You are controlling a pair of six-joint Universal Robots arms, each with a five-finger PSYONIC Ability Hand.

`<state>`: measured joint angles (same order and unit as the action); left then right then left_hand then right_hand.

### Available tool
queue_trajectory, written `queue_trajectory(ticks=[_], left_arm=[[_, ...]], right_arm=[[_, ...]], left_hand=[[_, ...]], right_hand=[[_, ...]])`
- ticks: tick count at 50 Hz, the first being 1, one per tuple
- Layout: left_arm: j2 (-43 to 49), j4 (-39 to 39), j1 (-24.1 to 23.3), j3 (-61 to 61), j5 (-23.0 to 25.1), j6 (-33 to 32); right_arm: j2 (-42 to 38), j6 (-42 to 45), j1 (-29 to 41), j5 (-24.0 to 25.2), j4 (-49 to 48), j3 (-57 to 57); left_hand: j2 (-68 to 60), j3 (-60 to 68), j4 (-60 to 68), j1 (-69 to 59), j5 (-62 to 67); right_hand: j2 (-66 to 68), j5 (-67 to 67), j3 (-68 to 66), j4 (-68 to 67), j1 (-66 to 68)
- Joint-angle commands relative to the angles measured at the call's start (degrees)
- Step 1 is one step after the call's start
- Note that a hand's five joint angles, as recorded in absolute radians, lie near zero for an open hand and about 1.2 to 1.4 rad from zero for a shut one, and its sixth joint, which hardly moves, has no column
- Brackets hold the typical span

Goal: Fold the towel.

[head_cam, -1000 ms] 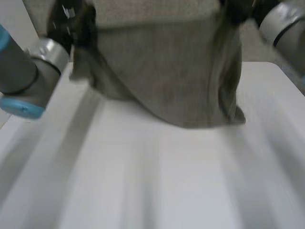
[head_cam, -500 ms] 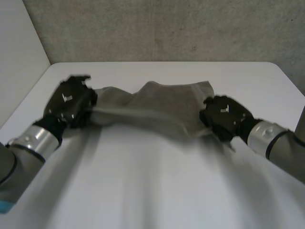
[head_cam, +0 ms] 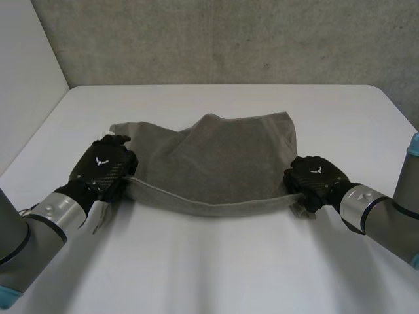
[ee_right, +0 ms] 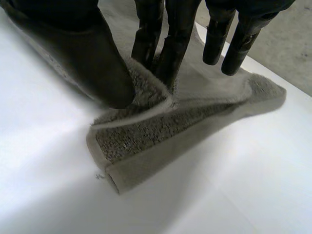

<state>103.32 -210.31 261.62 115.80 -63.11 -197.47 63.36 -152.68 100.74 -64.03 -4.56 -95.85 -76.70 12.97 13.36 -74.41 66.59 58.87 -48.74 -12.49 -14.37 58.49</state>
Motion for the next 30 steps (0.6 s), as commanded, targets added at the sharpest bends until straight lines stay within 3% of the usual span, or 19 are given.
queue_trajectory(ticks=[1,16,30], left_arm=[[1.4,0.0,0.3,-0.5,-0.2,0.0],[2.0,1.3,3.7,-1.3,-0.1,0.0],[1.3,2.4,3.7,-1.2,-0.1,0.0]], right_arm=[[-0.9,-4.4,0.2,-3.7,-2.2,0.0],[-3.4,-17.1,-0.5,-4.1,-3.5,2.8],[-4.2,-30.3,0.0,-3.6,-3.1,3.9]], left_hand=[[-3.3,-3.0,-3.4,-5.6,3.4],[-3.3,-3.0,-3.4,-5.6,3.4],[-3.3,-3.0,-3.4,-5.6,3.4]], right_hand=[[-9.4,9.3,2.5,4.4,-9.0],[-7.2,7.1,2.5,4.4,-6.9],[-9.4,9.3,2.5,4.4,-9.0]])
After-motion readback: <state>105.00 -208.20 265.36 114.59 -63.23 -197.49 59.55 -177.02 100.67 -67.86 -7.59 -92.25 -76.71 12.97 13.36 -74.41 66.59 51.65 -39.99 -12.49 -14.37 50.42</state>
